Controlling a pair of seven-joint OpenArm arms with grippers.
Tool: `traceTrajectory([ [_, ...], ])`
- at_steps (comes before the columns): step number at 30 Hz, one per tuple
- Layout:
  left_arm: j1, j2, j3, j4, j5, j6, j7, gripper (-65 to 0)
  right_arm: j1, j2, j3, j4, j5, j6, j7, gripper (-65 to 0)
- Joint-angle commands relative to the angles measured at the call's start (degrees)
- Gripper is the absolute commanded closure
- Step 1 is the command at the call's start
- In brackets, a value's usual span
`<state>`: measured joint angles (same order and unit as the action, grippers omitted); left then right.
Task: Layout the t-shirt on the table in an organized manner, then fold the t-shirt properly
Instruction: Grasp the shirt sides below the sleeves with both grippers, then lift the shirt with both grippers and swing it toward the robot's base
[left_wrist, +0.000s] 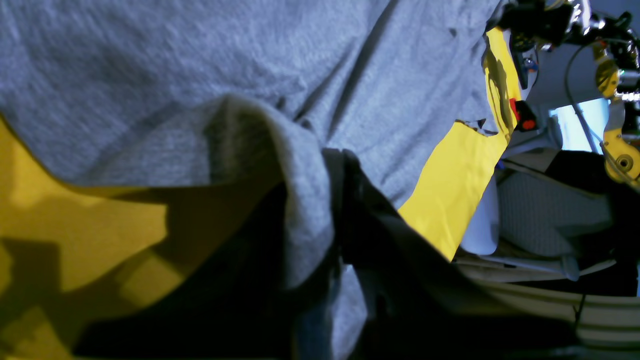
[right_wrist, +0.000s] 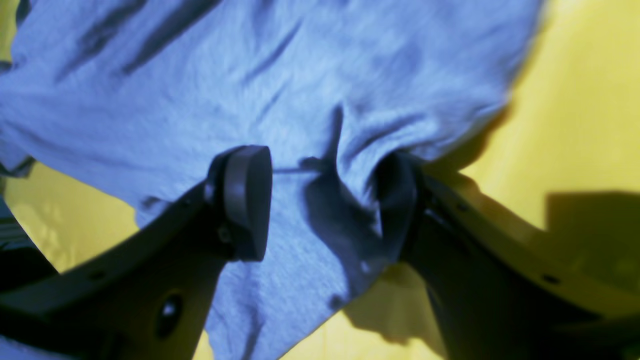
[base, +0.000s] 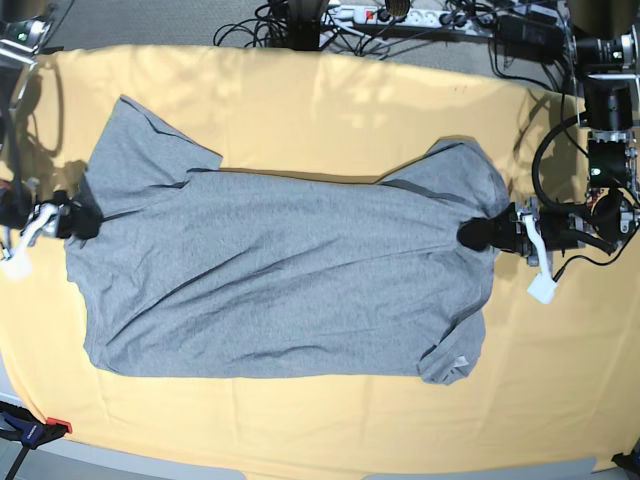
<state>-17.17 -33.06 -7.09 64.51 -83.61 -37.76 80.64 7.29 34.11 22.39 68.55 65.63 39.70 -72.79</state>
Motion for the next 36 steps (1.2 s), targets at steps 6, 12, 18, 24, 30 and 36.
traceTrajectory([
  [6,-1.42,-1.11,-0.44,0.76,-1.39,0.0,-0.64,0.0,1.29,2.03,0.55,0.68,-6.03,0.3,7.41,-13.9],
  [12,-1.62,-1.14,-0.44,0.76,-1.39,0.0,-0.64,0.0,1.31,3.87,0.61,0.83,-5.4,0.3,6.16,0.0],
  [18,-6.49,-1.6,-0.55,0.76,-1.39,-0.22,-0.64,0.0,1.62,6.6,1.01,5.31,-2.14,0.3,6.14,0.0],
  [24,-12.92,-1.55,-0.55,0.76,-1.39,-2.24,-0.64,0.0,2.08,6.71,2.54,11.63,-2.6,0.3,6.19,0.0],
  [30,-21.2,-1.55,-0.52,0.76,-1.39,-2.24,-0.64,0.0,6.43,6.73,2.54,14.51,-2.67,0.3,6.19,0.0],
  [36,-28.63,-1.49,-0.52,0.76,6.51,-2.24,-2.49,0.0,12.26,6.69,2.51,14.49,-2.69,0.3,7.52,0.0],
])
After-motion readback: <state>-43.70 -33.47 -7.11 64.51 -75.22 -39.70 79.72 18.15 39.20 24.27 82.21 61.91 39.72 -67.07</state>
